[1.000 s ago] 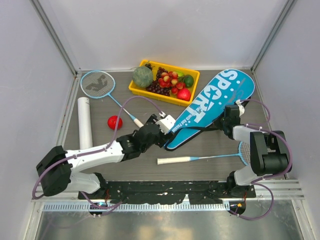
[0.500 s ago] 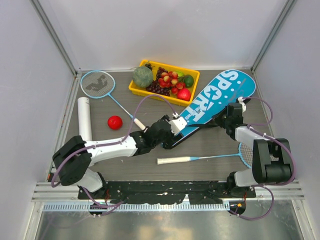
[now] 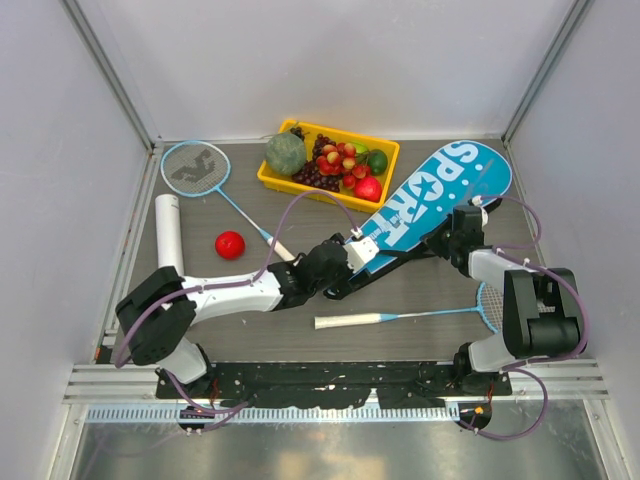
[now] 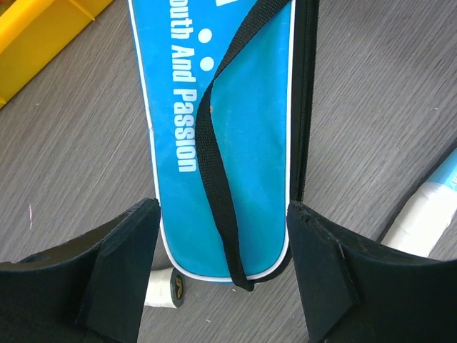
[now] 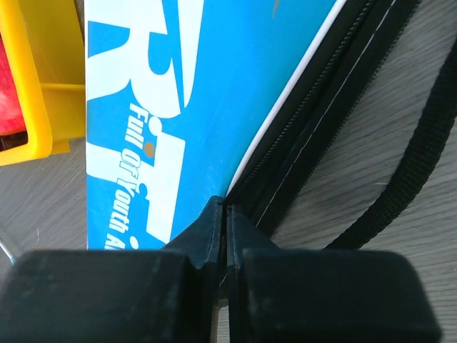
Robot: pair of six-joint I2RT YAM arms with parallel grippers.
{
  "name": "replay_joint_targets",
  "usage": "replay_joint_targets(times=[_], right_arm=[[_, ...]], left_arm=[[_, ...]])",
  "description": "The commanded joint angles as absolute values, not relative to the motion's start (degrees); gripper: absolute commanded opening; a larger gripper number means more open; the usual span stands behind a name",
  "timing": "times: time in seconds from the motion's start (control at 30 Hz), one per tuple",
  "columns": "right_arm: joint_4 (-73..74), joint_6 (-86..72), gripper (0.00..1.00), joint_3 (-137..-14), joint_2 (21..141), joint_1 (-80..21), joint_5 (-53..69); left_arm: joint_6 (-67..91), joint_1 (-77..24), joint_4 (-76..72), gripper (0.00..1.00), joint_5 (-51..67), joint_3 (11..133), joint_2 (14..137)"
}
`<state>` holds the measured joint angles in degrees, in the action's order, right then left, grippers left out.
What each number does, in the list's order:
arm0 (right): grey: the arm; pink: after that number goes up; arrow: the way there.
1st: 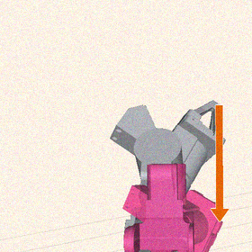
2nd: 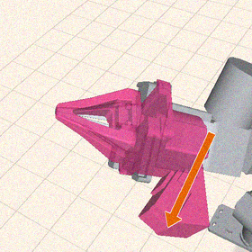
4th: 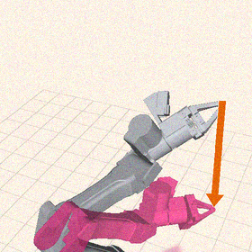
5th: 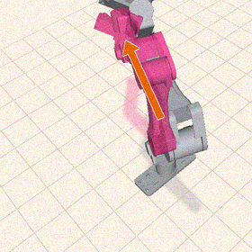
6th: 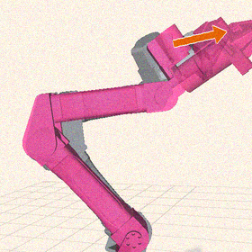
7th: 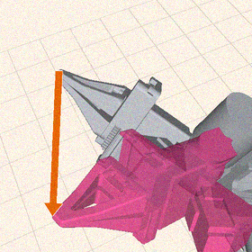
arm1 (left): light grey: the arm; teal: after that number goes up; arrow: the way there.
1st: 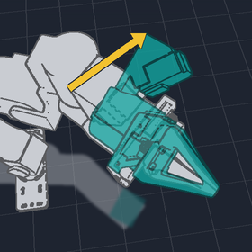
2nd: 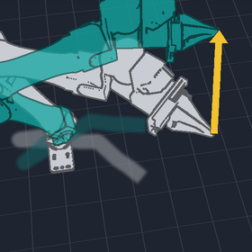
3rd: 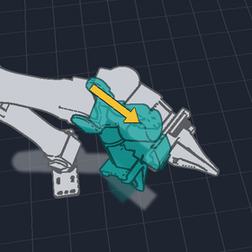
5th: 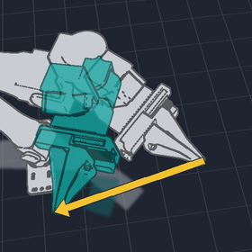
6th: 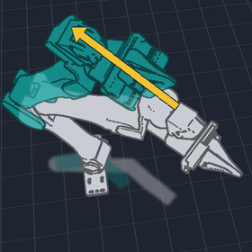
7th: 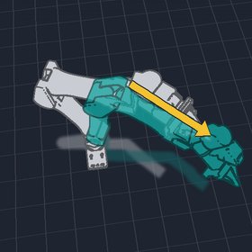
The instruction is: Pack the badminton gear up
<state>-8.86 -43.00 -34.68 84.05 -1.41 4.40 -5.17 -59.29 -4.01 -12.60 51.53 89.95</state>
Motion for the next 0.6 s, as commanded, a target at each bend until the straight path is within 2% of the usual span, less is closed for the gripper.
replay_joint_targets(times=[0.0, 0.2, 0.57], right_arm=[[-10.5, -42.5, 0.05, -36.1, 83.7, -1.6, 4.3], [-12.5, -42.9, 0.05, -36.0, 82.5, -1.7, 5.6], [-10.8, -45.7, 0.05, -36.8, 77.0, -1.6, 11.2]], left_arm=[[-4.3, -59.6, -5.8, 0.75, -13.3, 51.2, 88.3], [-4.0, -59.8, -5.8, 0.75, -13.0, 50.7, 87.4], [-8.0, -60.3, -5.4, 0.76, -11.8, 59.3, 96.7]])
